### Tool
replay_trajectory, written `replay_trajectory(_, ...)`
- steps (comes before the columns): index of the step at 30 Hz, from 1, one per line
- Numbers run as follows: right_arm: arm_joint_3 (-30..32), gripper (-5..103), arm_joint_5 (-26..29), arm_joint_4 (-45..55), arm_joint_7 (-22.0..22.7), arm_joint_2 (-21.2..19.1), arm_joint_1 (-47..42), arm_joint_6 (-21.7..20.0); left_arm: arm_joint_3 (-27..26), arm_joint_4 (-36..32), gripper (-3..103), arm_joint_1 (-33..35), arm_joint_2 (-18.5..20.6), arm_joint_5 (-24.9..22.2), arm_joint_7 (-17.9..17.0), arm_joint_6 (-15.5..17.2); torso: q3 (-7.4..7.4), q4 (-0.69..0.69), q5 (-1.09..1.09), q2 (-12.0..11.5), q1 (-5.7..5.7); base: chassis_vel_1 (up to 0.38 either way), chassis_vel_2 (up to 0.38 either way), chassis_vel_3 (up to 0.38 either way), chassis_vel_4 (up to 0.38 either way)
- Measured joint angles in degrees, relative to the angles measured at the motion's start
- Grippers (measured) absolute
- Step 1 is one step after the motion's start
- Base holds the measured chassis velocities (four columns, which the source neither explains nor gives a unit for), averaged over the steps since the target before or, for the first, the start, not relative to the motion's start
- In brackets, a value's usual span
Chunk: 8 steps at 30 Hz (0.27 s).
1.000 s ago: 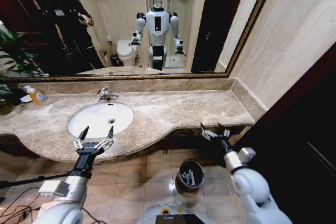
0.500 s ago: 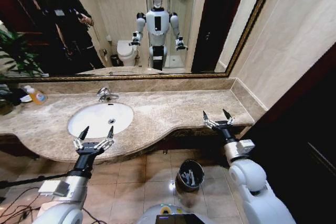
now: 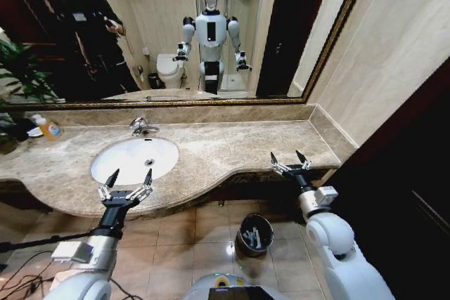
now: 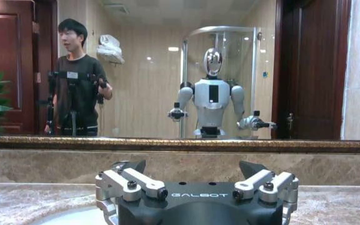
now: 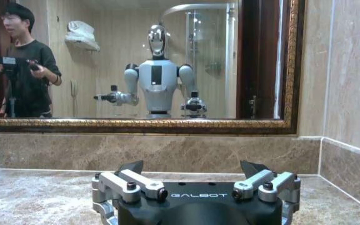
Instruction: Pick up the trash from the sink and place it in the trash bin.
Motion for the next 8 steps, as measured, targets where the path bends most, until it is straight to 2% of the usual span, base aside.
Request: replay_trajectory(8,0.03,100,0.05,-0.03,-0.03,0.03,-0.01,0.00,0.00,0.00,100,0.00,0.00,0.00,0.00,0.00,0.00,0.00,0.00,0.00,0.00,0.000,0.000,0.000,0.000)
